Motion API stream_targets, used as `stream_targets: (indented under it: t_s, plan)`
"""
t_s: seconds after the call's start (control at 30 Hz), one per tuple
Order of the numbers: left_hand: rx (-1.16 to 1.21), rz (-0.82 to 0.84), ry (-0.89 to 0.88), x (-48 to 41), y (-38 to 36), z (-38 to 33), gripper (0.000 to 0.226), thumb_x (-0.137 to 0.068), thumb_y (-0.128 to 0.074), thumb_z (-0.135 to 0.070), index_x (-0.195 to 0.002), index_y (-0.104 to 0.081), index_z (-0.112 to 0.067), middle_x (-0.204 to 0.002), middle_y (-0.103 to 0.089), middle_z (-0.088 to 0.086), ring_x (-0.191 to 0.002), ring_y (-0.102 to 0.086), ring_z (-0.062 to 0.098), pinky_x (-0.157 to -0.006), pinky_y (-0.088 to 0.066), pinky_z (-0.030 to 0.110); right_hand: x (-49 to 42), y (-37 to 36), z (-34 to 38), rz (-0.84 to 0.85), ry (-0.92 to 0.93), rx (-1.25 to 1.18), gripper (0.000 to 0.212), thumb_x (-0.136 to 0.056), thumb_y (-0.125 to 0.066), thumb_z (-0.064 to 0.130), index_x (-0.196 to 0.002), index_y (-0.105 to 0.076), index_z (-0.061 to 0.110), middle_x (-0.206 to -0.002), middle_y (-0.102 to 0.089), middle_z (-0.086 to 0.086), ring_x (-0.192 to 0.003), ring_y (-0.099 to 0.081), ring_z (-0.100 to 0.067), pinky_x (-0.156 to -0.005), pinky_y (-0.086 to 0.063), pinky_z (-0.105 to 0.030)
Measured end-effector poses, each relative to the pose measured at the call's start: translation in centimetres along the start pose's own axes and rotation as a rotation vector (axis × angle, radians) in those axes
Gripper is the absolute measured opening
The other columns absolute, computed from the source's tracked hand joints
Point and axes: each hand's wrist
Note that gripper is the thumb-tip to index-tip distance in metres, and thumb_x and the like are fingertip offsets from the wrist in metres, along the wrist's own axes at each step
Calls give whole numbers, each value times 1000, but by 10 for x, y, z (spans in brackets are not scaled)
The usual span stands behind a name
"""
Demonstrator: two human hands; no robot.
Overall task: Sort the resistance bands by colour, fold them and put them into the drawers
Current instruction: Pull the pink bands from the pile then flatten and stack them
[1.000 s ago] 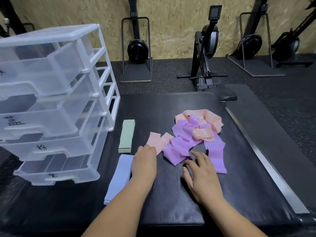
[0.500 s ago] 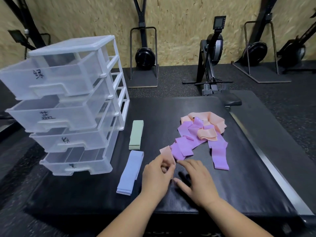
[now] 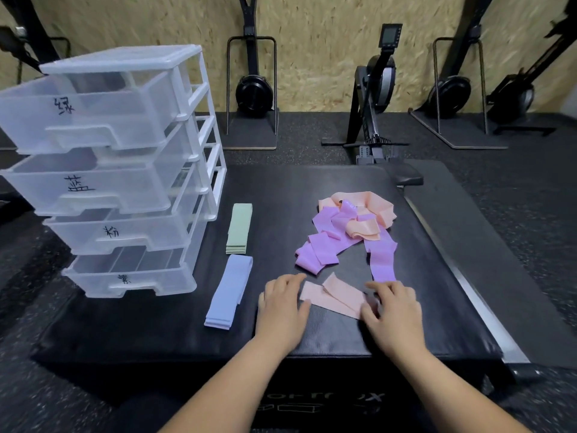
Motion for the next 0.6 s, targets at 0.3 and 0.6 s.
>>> stream_targets:
  t_s: [0.3,0.6]
  plan:
    - [27,-48,-81,-1,-23,5,33,-103,-56,-40,-134,-64,-34,-130,-53,-20,-119,-45,13,-105,-38,35,9,-18,39,-12,81,4,38,-84,-69,68,-108,-70,38,-107,-54,10,-100,-50,-23,-78,-45,-41]
    - [30,-108,26,-7,-29,9,34,-100,-61,-40,-133,-65,-31,-118,-50,-13,-109,-46,16,-101,-41,37,12,-19,34,-24,7,-179,18,-86,-79,53,-98,-77,39,-103,-51,17,-101,-42,-14,-87,-45,-42]
Point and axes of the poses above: each hand's wrist, its own x-axis away from the middle knuckle, its own y-axis out of the back of the hand, z = x × y
